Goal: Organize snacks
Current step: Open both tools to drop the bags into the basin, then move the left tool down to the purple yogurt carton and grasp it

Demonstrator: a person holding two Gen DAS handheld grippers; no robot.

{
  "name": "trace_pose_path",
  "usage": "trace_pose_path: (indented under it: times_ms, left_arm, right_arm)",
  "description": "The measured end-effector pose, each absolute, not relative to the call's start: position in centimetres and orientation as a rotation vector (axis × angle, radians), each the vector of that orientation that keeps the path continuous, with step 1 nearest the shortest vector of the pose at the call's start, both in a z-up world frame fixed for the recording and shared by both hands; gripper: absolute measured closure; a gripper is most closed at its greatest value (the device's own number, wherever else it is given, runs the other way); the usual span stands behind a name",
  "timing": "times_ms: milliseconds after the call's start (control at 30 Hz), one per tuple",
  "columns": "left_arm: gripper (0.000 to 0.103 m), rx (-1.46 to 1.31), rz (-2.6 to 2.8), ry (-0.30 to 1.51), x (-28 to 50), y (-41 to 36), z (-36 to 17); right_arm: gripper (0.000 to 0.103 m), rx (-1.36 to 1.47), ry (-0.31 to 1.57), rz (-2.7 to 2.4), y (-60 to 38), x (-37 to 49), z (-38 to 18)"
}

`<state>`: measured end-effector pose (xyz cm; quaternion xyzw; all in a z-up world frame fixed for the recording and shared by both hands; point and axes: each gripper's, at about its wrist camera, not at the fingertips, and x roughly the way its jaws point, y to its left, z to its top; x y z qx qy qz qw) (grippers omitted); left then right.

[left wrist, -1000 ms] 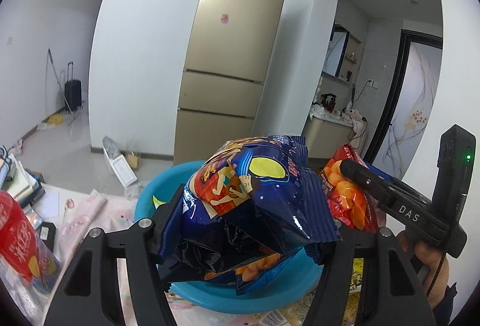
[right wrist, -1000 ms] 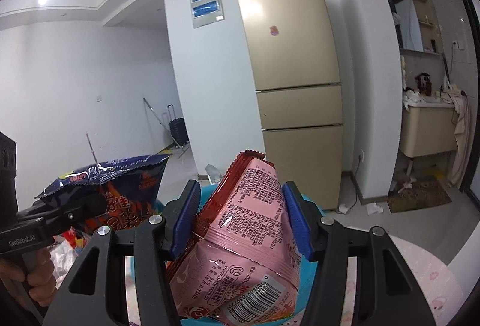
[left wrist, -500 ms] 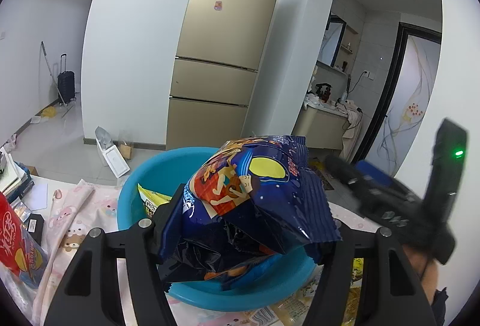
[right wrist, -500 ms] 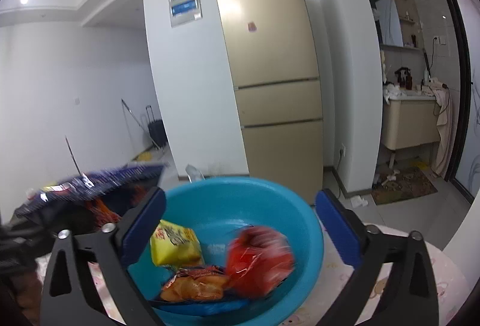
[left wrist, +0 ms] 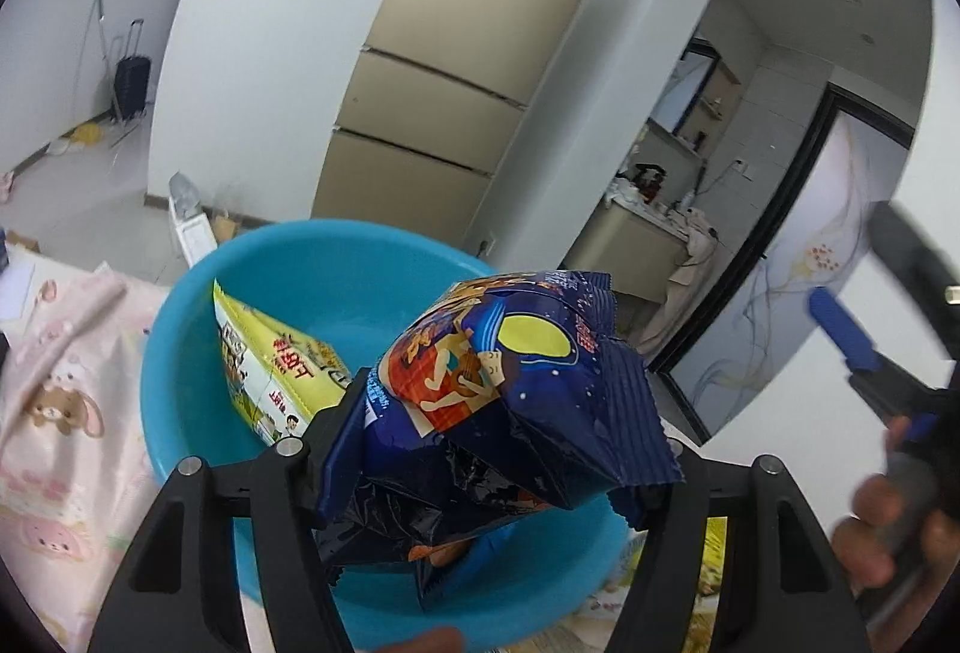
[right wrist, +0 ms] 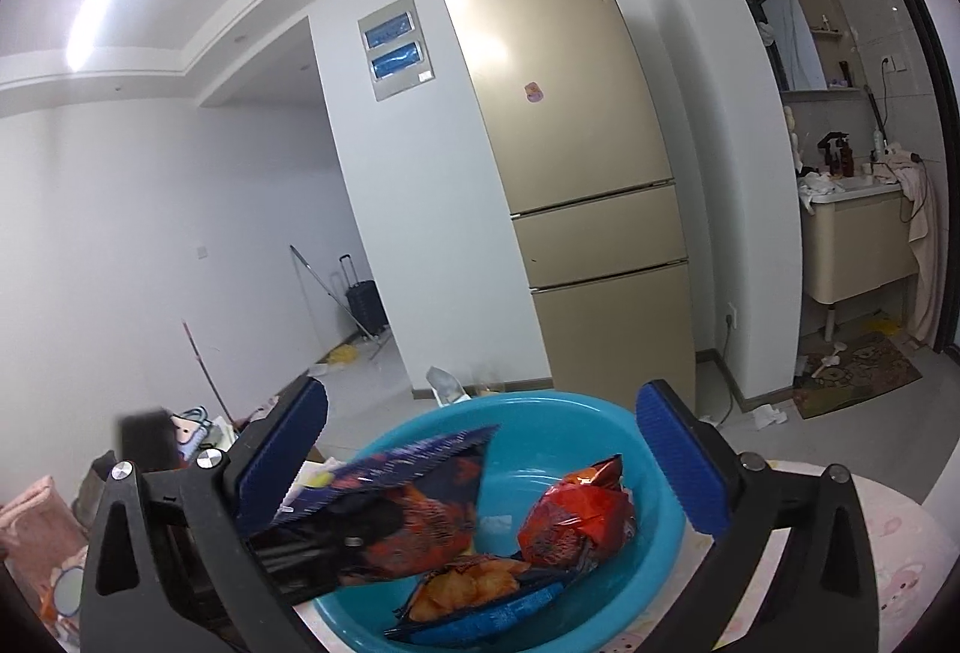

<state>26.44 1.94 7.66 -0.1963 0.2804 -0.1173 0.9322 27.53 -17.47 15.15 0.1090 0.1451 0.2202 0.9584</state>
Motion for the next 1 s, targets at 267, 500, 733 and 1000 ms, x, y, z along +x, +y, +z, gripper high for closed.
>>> trace_pose_path:
  times_ms: [267,500,733,1000]
  left_arm:
    - [0.000,-0.326,-0.214,0.514,26.1,2.2,8.3]
    - [0.000,-0.284,-0.106,0.619,25.5,5.4,9.7]
    - [0.000,-0.336,-0.114,0.545,24.2,6.5,11.4]
    - [0.000,-0.185,-0.127,0.418,20.5,3.5,16.0]
  right_arm:
    - [0.000,0.210,0.304,0.471,-17.1,27.6,15.1]
    - [0.000,0.165,0.360,0.483,-16.3,28.5,14.3]
    - [0.000,0.166,0.356,0.490,-16.3,28.2,14.4]
    - [0.000,0.155,0.310,0.501,-16.8,26.5,16.1]
